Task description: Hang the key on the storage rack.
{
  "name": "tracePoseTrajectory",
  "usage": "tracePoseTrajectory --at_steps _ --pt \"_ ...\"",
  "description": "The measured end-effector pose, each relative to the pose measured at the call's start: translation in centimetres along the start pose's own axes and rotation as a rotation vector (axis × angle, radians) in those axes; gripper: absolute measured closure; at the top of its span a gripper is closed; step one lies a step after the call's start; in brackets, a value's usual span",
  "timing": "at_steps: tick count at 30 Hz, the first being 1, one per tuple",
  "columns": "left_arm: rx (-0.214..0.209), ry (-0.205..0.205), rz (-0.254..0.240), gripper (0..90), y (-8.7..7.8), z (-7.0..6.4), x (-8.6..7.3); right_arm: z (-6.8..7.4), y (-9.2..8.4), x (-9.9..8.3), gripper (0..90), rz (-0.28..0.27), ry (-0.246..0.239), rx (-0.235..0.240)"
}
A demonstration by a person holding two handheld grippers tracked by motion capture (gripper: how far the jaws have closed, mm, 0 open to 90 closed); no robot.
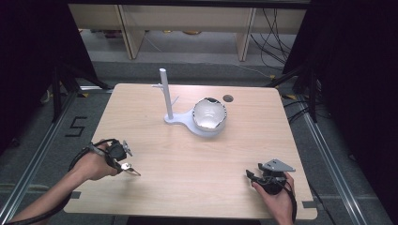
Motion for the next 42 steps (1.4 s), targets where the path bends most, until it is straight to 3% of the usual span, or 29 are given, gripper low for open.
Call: tracePoseTrajectory --at_steps 16,24,30,32,34,42 --pt "0.028 -0.034 -0.089 81.7 -3.1 1.5 1.6 0.0 0.0 0.0 42.0 0.001 0.0 -0.002" --pt "0.064 -0.053 -0.112 81.7 -5.1 2.7 3.2 0.0 0.0 0.0 42.0 0.0 -0.001 -0.003" --pt "0.074 -0.052 -0.104 81.7 -6.0 3.2 3.9 0.0 0.0 0.0 42.0 -0.002 -0.001 -0.003" --pt "0.074 -0.052 -0.104 81.7 -6.1 3.3 4.1 -0.1 0.0 0.0 42.0 -0.01 -0.017 -0.022" --pt "0.075 -0.05 -0.102 81.7 -6.0 3.4 4.3 0.0 0.0 0.0 42.0 -0.001 -0.001 -0.002" --pt "0.072 -0.047 -0.081 81.7 -6.0 3.7 5.4 -0.1 0.0 0.0 42.0 -0.011 -0.016 -0.019"
Point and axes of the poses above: each handheld gripper's, and its own axes: y roughly forward along the jaws, x roughly out of its top, z roughly to its left, the point moved 2 cm from there along y, roughly forward along the jaws, and after that the axes turned 13 degrees about -y, right-handed, at the moved point
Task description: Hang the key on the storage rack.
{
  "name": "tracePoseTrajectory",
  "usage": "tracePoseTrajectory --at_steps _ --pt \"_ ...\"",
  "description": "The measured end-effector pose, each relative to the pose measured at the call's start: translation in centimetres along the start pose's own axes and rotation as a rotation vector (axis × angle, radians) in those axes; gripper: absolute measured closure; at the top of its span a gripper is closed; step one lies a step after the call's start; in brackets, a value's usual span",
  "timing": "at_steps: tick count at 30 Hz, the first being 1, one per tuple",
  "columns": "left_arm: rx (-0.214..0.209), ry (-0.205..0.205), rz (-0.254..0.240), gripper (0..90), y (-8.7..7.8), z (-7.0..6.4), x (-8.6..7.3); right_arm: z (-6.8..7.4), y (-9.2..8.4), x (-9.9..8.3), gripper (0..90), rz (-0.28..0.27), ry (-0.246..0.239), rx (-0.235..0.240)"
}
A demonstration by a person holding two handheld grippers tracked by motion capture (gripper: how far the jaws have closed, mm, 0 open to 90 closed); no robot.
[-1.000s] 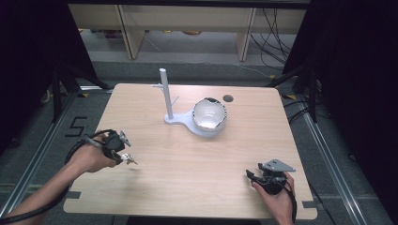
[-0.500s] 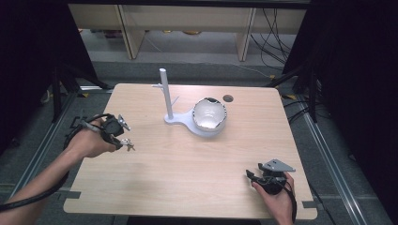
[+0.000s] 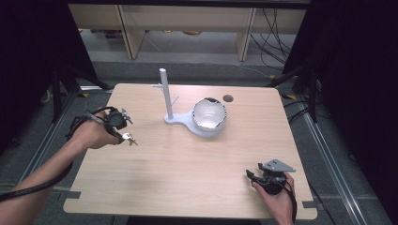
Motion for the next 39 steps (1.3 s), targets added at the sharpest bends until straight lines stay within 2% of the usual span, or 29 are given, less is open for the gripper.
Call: tracePoseTrajectory --at_steps 11,12,19,24,33,35,37,39 --pt "0.004 -0.012 0.018 81.7 -0.4 1.0 1.5 0.1 0.0 0.0 42.0 0.008 0.013 0.012" --pt "0.004 -0.012 0.018 81.7 -0.5 1.1 1.8 0.0 0.0 0.0 42.0 0.0 -0.001 -0.001" --pt "0.012 -0.028 0.017 81.7 -0.9 1.7 2.5 0.0 0.0 0.0 42.0 0.001 -0.003 0.0" --pt "0.015 -0.035 0.003 81.7 -1.1 2.2 3.4 0.0 0.0 0.0 42.0 0.002 -0.002 0.0" --pt "0.026 -0.046 0.008 81.7 -1.7 2.9 4.9 0.0 0.0 0.0 42.0 0.004 -0.002 -0.002" --pt "0.031 -0.054 -0.001 81.7 -1.9 3.2 5.4 0.1 0.0 0.0 42.0 0.011 0.013 0.015" --pt "0.03 -0.064 -0.012 81.7 -1.9 3.3 5.7 0.0 0.0 0.0 42.0 0.003 -0.004 -0.004" --pt "0.032 -0.069 -0.013 81.7 -2.0 3.4 5.9 0.1 0.0 0.0 42.0 0.006 0.001 -0.001"
Point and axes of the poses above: each handheld gripper's, and its own axes: y roughly forward along the jaws, x roughly out of its top, z roughly to its left, the point moved 2 cm from there along y, roughly forward along the jaws, and after that the axes turned 13 degrees about -y, right-handed, at the moved point
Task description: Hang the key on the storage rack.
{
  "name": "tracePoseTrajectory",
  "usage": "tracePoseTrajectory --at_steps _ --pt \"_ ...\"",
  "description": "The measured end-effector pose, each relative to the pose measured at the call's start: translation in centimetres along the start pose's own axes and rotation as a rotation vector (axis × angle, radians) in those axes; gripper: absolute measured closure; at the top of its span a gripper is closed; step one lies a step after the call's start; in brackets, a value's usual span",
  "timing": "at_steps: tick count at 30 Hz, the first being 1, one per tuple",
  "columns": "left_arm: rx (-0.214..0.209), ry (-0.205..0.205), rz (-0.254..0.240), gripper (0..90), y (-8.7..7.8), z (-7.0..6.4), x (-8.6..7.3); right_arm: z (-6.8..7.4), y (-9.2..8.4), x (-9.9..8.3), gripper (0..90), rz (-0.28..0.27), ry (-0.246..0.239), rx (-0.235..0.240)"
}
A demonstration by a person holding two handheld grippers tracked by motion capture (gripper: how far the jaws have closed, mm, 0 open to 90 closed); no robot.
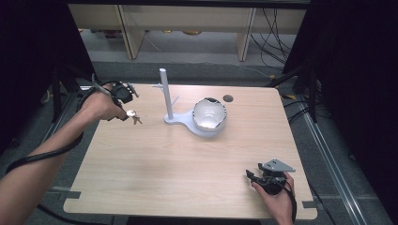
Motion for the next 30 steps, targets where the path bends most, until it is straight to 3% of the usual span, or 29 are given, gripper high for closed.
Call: tracePoseTrajectory --at_steps 6,9,23,24,30 --pt "0.021 -0.003 -0.005 81.7 -0.4 0.6 1.2 0.0 0.0 0.0 42.0 -0.002 -0.005 -0.001" --pt "0.022 -0.024 -0.024 81.7 -0.4 0.6 1.9 0.0 0.0 0.0 42.0 -0.002 -0.004 -0.001" --pt "0.038 -0.024 -0.04 81.7 -1.5 0.7 4.4 -0.1 0.0 0.0 42.0 -0.001 -0.017 0.004" --pt "0.039 -0.024 -0.046 81.7 -1.5 0.7 4.5 0.0 0.0 0.0 42.0 0.0 -0.008 -0.016" --pt "0.041 -0.018 -0.05 81.7 -2.1 0.6 5.3 -0.1 0.0 0.0 42.0 -0.001 -0.016 0.003"
Point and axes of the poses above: each handheld gripper's, and its own axes: y roughly forward along the jaws, x roughly out of its top, z roughly to its left, the point moved 2 cm from there along y, roughly forward along the jaws, and after that the axes turned 13 degrees about -y, right-handed, at the moved point
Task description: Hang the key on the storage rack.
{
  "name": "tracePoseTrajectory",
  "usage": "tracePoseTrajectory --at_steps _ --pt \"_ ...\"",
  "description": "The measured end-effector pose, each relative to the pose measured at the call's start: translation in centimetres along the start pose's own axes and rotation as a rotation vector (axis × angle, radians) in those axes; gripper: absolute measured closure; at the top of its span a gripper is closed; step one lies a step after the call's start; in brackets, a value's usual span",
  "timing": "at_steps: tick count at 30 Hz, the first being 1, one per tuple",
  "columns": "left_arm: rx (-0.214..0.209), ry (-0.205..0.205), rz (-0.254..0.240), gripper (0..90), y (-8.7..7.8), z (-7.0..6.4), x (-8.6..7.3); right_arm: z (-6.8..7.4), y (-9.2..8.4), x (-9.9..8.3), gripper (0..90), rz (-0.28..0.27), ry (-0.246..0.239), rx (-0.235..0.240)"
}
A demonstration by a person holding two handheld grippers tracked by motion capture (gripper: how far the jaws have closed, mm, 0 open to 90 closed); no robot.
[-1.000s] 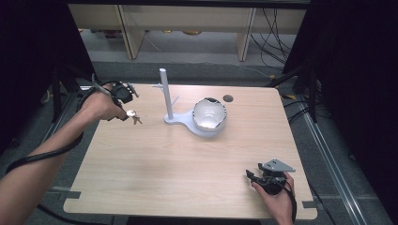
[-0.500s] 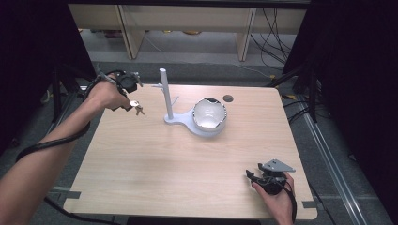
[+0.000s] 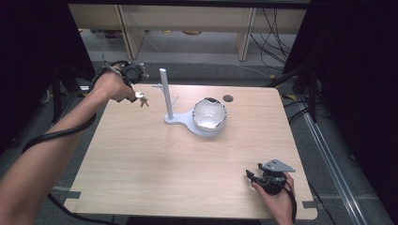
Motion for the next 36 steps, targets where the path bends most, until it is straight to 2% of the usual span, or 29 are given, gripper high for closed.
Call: tracePoseTrajectory --at_steps 5,11,14,16,24,26,27,28,29,31,36 --pt "0.003 0.007 0.001 81.7 -0.2 -0.2 0.8 0.1 0.0 0.0 42.0 0.0 0.008 -0.018" --pt "0.008 0.009 0.006 81.7 -0.5 -0.1 1.6 0.1 0.0 0.0 42.0 0.0 0.007 -0.017" --pt "0.009 0.008 0.006 81.7 -0.6 0.0 1.9 0.0 0.0 0.0 42.0 -0.001 0.0 0.001" --pt "0.008 0.004 0.003 81.7 -0.5 0.0 2.1 0.1 0.0 0.0 42.0 -0.002 0.006 -0.016" --pt "0.014 0.002 0.01 81.6 -0.7 0.3 2.9 0.1 0.0 0.0 41.9 0.0 0.007 -0.017" --pt "0.013 -0.009 -0.005 81.7 -0.6 0.3 3.1 0.1 0.0 0.0 42.0 -0.001 0.007 -0.016" --pt "0.014 -0.003 0.012 81.7 -0.7 0.4 3.3 0.1 0.0 0.0 41.9 -0.002 0.007 -0.016" --pt "0.011 -0.006 -0.002 81.6 -0.6 0.4 3.4 0.1 0.0 0.0 41.9 -0.002 0.007 -0.015" --pt "0.014 -0.001 0.011 81.7 -0.7 0.4 3.5 0.1 0.0 0.0 42.0 -0.007 0.006 -0.013" --pt "0.013 -0.005 0.0 81.7 -0.7 0.4 3.6 0.1 0.0 0.0 42.0 -0.001 0.007 -0.016" --pt "0.019 -0.005 0.009 81.7 -0.9 0.4 3.9 0.1 0.0 0.0 42.0 -0.002 0.007 -0.015"
Point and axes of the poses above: each handheld gripper's, and its own axes: y roughly forward along the jaws, x roughly out of its top, z roughly to its left, the point moved 2 cm from there along y, roughly forward along the jaws, and after that the axes turned 13 degrees about -y, right-handed, at the moved point
